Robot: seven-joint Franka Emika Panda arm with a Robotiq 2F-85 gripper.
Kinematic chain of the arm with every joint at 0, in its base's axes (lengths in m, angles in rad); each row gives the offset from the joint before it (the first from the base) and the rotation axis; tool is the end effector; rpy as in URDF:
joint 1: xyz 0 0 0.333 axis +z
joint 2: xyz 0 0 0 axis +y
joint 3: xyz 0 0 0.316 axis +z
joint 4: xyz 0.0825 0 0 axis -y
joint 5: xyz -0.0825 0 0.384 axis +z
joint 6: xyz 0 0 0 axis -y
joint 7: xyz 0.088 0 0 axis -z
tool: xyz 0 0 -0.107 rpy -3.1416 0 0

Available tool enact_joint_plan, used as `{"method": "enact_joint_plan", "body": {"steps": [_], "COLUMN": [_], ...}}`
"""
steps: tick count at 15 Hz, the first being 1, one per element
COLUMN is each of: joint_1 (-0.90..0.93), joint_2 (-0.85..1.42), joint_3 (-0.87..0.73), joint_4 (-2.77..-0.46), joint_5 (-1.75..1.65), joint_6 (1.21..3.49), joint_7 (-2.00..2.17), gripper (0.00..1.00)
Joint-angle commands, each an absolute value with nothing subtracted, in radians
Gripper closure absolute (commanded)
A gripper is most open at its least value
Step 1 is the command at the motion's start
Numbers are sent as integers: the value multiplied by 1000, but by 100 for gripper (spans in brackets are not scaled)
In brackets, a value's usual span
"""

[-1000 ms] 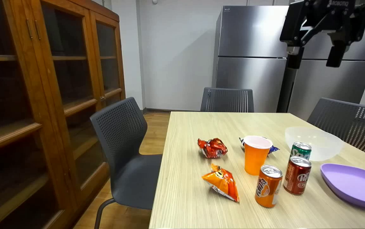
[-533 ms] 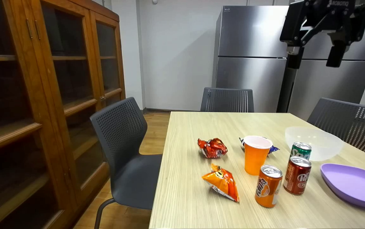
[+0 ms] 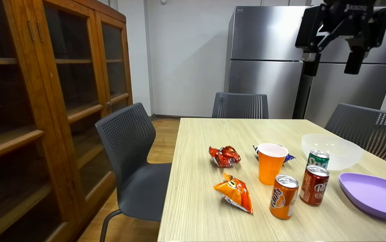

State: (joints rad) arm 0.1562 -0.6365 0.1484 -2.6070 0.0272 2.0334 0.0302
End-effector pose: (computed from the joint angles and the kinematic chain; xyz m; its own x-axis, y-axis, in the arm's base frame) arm 0.3425 0.1101 0.4590 0.9699 0.2359 0.0602 0.2323 -0.9707 0.0612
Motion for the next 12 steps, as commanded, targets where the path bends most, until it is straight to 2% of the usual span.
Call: {"method": "enact_joint_plan", "body": {"steps": [1,12], "joint_1": [167,202], "joint_2": [-622,-574], "joint_3": [152,144], "joint_4": [-2621,-2732], "joint_5": [42,52], "joint_6": [2076,2247], "joint_7": [40,15], "gripper": [0,0]}}
